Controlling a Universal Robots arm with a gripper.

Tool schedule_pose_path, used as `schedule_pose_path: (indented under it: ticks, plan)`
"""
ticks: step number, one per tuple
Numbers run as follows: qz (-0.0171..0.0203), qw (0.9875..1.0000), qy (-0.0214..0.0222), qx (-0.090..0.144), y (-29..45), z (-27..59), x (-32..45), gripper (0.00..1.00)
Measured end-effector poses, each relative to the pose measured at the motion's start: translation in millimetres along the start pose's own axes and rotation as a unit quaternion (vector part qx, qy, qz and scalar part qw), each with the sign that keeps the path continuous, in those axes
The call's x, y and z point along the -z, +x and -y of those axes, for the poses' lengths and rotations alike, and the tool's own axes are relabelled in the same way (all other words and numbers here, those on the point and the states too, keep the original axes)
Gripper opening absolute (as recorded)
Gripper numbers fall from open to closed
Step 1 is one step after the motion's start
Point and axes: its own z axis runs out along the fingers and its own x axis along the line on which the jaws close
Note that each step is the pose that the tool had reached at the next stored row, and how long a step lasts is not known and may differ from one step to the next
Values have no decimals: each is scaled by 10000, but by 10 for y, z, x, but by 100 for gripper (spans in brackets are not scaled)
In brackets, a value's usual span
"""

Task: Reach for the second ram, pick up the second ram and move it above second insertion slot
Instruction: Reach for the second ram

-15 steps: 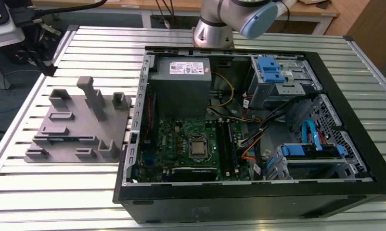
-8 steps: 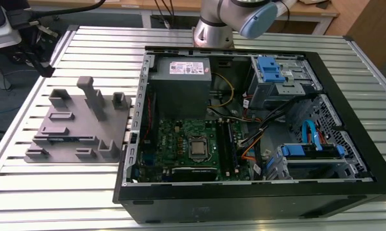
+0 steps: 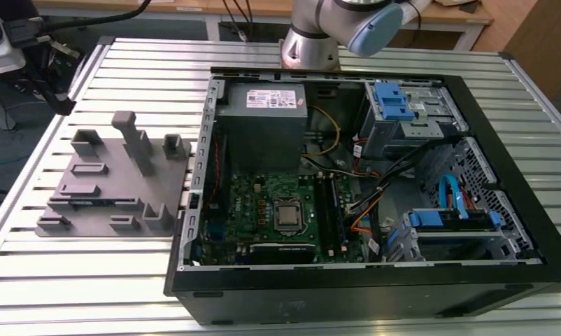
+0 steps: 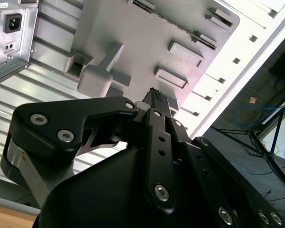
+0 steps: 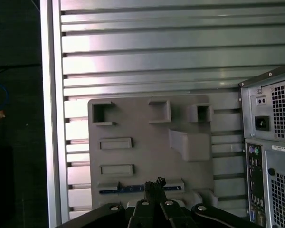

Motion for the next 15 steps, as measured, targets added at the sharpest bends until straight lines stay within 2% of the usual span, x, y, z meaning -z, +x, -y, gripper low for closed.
schedule_pose_path:
  ticks: [8, 15]
  plan:
    - [0, 10000, 0, 0, 83, 10, -94, 11]
    - [-1, 10000, 0, 0, 104, 18, -205, 11]
